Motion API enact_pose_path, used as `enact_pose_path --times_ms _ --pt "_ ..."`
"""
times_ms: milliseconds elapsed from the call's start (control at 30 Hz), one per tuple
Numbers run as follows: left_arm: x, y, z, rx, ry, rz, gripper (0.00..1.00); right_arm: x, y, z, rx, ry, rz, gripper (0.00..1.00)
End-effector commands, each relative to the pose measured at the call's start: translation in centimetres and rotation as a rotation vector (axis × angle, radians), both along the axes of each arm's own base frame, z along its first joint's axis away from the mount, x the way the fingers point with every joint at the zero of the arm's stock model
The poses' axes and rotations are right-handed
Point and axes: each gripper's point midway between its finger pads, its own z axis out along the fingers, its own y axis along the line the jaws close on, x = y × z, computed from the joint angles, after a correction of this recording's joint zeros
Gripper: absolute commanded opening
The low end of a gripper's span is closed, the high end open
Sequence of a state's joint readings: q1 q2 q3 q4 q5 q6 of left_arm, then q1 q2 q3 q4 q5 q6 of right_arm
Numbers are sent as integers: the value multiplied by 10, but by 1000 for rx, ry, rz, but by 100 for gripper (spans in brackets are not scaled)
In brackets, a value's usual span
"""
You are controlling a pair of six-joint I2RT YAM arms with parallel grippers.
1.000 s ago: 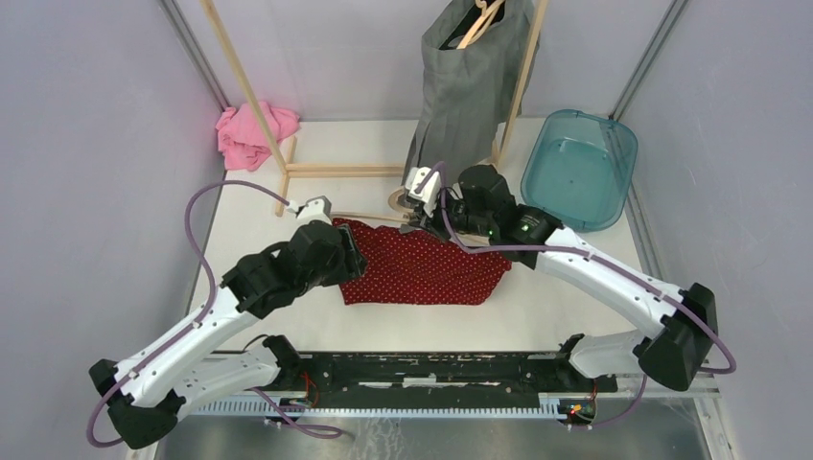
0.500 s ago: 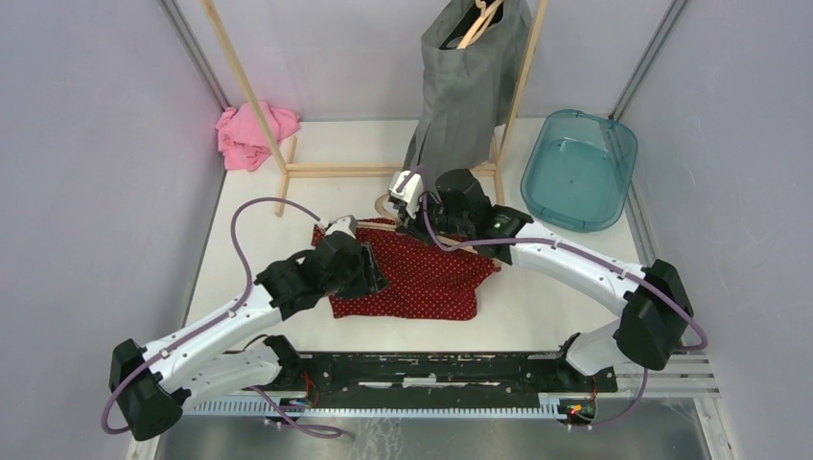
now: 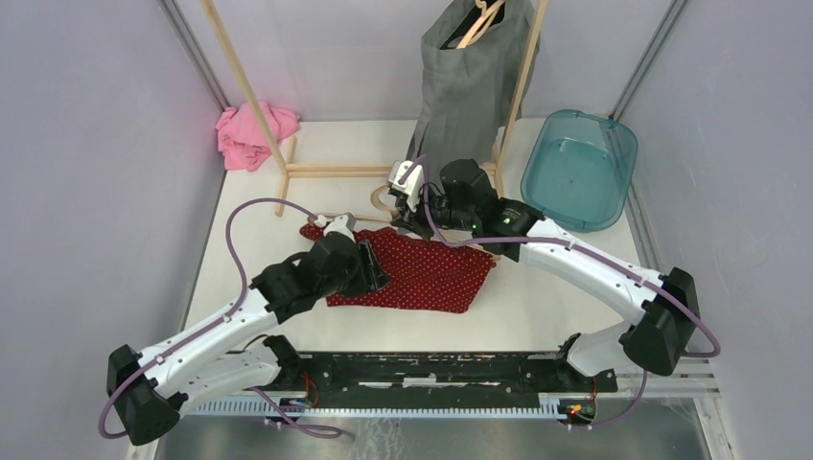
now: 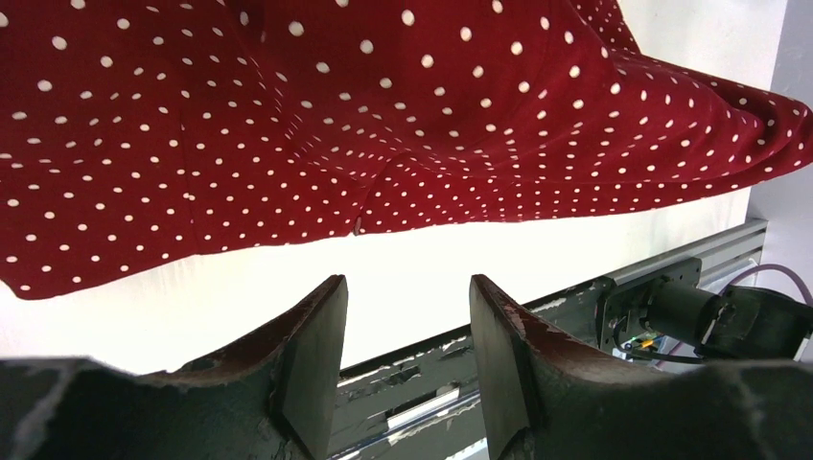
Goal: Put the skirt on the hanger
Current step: Hang the skirt on the hanger.
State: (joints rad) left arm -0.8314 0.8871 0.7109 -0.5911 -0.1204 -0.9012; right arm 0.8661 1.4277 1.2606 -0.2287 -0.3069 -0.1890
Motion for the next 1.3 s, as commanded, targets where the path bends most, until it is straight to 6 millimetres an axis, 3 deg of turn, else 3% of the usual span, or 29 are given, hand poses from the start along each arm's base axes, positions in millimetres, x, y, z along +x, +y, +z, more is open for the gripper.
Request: enact_pose_path --times_ms 0,667,1033,1133,1267 --pt "5 -7 11 -65 -27 16 57 -8 1 73 139 -120 25 1" --pt "4 -3 8 -52 -25 26 57 -7 -2 76 132 -128 4 1" --pt "6 1 11 -60 -53 48 58 -5 -11 94 153 -129 -52 1" --pt "8 0 15 -68 -63 48 58 -6 -9 101 160 -123 -47 1" --pt "12 -1 38 -89 -111 42 58 -5 -10 110 166 -128 -55 1"
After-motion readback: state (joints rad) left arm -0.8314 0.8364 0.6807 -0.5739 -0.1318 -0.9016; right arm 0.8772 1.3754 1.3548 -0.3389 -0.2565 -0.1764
